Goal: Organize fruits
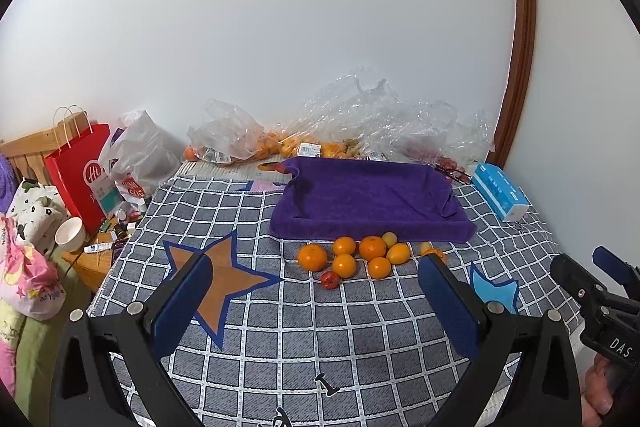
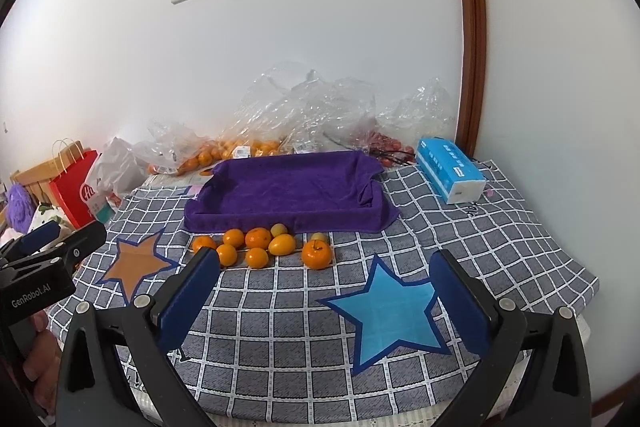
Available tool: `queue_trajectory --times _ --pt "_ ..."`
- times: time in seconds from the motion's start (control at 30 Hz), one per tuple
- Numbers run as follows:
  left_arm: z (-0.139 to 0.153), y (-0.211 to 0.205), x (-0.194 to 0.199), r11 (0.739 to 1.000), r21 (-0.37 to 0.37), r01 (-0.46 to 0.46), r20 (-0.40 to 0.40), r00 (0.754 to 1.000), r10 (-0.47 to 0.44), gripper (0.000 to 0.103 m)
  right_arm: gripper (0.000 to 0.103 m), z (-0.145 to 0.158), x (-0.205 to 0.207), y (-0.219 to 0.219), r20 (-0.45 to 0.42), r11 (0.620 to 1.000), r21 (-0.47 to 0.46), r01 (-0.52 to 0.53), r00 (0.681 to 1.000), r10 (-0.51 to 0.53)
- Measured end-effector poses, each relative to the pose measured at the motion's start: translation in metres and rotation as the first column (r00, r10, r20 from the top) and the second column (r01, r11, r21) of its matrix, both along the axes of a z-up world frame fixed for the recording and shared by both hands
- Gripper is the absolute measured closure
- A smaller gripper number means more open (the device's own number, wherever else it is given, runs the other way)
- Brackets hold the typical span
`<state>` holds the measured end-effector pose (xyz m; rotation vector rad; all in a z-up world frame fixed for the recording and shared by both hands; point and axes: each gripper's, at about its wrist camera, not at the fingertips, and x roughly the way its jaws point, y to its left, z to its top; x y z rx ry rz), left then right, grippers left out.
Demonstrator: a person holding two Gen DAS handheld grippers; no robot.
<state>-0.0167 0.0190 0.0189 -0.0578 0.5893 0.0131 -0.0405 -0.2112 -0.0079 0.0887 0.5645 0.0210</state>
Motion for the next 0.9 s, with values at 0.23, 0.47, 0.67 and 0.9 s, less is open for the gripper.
queue_trajectory --times 0.23,0.47,0.67,0.9 --pt "-0.0003 0.0001 -0.0003 1.000 -0.001 -0.001 0.000 1.000 0.001 0.000 0.000 0.0004 -0.0016 -0.0003 0.001 1.000 -0.006 -0.002 1.000 0.002" --pt "-0.0005 -0.0009 -0.0002 1.000 0.001 -0.001 0.000 1.000 0.001 0.000 0.000 0.0026 -0.0021 -0.0009 0.002 1.000 -0.002 -0.002 1.000 0.002" --pt "-0.0004 -0.0010 -0.0006 1.000 -0.002 -0.001 -0.001 1.000 0.001 0.000 0.000 0.0022 -0.0008 0.0010 0.001 1.000 -0.006 -0.004 1.000 0.004" --pt "-0.0011 -0.0005 -0.0004 1.000 -0.002 -0.002 -0.001 1.000 0.002 0.000 0.000 0.0012 0.0011 0.0041 0.000 1.000 -0.014 -0.007 1.000 0.007"
